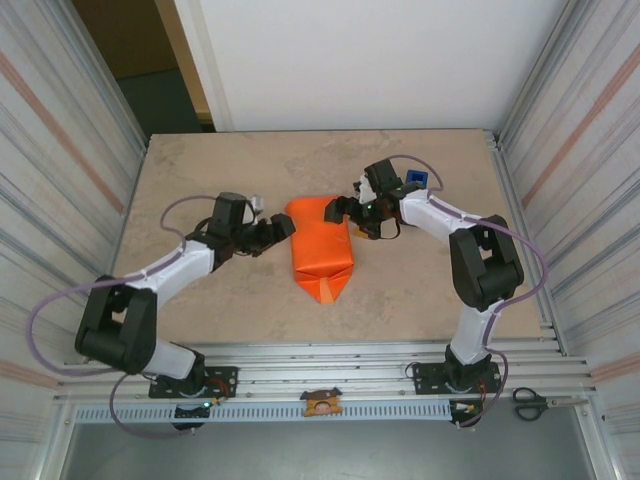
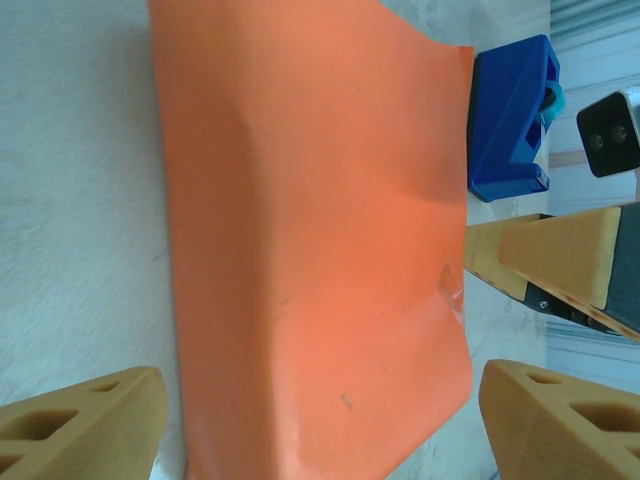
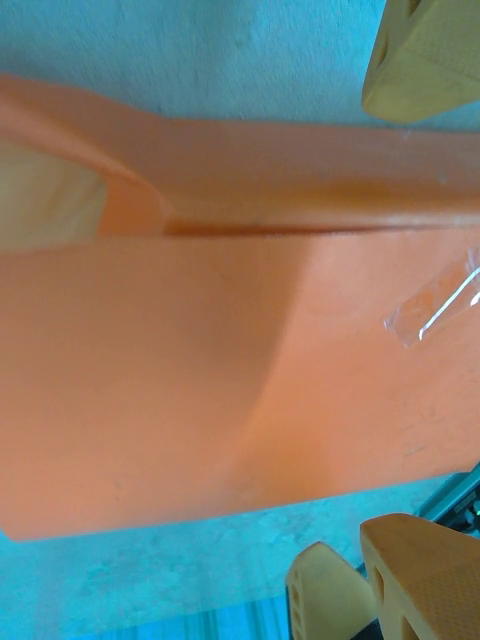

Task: Wrap the gift box in paper
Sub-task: Fifth fold the wrapping paper around the gift box.

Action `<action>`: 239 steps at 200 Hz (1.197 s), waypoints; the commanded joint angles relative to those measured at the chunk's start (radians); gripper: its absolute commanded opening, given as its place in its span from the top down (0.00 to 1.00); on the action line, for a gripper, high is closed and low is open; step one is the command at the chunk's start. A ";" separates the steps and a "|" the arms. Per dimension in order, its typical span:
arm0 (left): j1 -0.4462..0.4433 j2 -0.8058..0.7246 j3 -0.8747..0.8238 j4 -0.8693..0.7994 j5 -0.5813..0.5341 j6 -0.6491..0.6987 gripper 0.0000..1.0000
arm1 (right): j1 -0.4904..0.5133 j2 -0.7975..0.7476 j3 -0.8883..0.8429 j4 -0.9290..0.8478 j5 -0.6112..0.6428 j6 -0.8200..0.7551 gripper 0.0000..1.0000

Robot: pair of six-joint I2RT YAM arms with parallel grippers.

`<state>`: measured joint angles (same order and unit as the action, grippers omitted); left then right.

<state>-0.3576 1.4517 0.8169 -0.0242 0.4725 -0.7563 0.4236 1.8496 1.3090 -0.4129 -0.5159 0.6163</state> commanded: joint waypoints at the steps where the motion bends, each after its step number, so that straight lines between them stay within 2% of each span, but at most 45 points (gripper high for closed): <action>1: 0.022 0.090 0.065 0.033 0.133 0.039 0.16 | -0.016 -0.030 -0.015 -0.015 -0.005 -0.013 0.02; 57: 0.046 0.152 0.051 0.106 0.178 0.003 0.17 | 0.012 0.039 0.037 -0.021 -0.047 -0.018 0.00; 73: 0.062 0.127 0.016 0.127 0.177 -0.006 0.17 | 0.017 0.062 0.055 -0.024 -0.072 -0.025 0.04; 151: 0.112 0.011 -0.074 0.104 0.150 0.014 0.17 | 0.035 0.120 0.121 -0.038 -0.135 -0.062 0.07; 171: 0.113 0.000 -0.076 0.101 0.150 0.020 0.17 | 0.030 0.094 0.133 -0.069 -0.096 -0.078 0.05; 199: 0.112 -0.005 -0.061 0.077 0.153 0.043 0.17 | 0.024 -0.027 0.112 -0.137 0.036 -0.112 0.01; 239: 0.111 0.011 -0.034 0.065 0.181 0.063 0.16 | 0.012 -0.322 -0.126 -0.089 0.239 -0.046 0.02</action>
<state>-0.2504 1.4769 0.7528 0.0673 0.6224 -0.7315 0.4458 1.7237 1.3083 -0.4965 -0.4232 0.5407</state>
